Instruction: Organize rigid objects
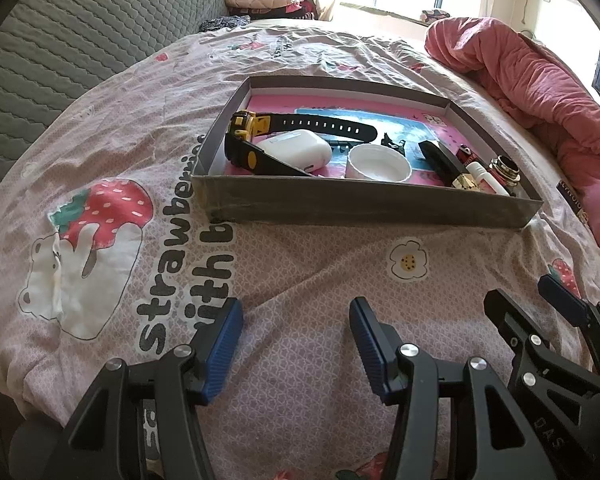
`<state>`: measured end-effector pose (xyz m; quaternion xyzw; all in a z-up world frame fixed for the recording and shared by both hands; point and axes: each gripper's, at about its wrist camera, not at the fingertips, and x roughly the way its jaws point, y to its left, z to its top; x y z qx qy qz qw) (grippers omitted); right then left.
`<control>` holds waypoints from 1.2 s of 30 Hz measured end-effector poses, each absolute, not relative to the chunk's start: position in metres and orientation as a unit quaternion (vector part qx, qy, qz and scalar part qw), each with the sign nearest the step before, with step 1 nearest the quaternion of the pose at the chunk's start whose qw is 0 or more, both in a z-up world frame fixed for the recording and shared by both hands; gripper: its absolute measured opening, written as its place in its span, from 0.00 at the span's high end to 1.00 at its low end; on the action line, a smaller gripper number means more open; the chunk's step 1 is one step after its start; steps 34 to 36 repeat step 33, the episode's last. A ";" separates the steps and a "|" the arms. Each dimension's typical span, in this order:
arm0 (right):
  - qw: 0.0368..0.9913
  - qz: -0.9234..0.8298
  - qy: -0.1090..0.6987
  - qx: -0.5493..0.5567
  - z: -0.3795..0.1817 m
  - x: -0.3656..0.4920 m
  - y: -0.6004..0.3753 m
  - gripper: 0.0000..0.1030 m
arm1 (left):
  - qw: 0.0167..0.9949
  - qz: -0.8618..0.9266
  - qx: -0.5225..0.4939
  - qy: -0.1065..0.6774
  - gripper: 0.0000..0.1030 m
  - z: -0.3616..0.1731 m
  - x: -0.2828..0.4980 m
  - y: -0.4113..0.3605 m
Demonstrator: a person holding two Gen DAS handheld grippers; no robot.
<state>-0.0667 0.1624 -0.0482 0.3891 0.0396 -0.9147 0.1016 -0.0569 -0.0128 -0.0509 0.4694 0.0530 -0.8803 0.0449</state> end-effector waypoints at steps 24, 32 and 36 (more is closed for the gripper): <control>0.095 -0.917 0.041 0.385 -0.046 -0.068 0.164 0.27 | 0.053 -0.877 0.475 0.056 0.46 -0.052 -0.058 -0.016; 0.095 -0.918 0.043 0.382 -0.044 -0.067 0.163 0.27 | 0.051 -0.876 0.475 0.068 0.46 -0.052 -0.059 -0.021; 0.095 -0.918 0.042 0.383 -0.044 -0.067 0.163 0.27 | 0.051 -0.876 0.475 0.069 0.46 -0.052 -0.059 -0.022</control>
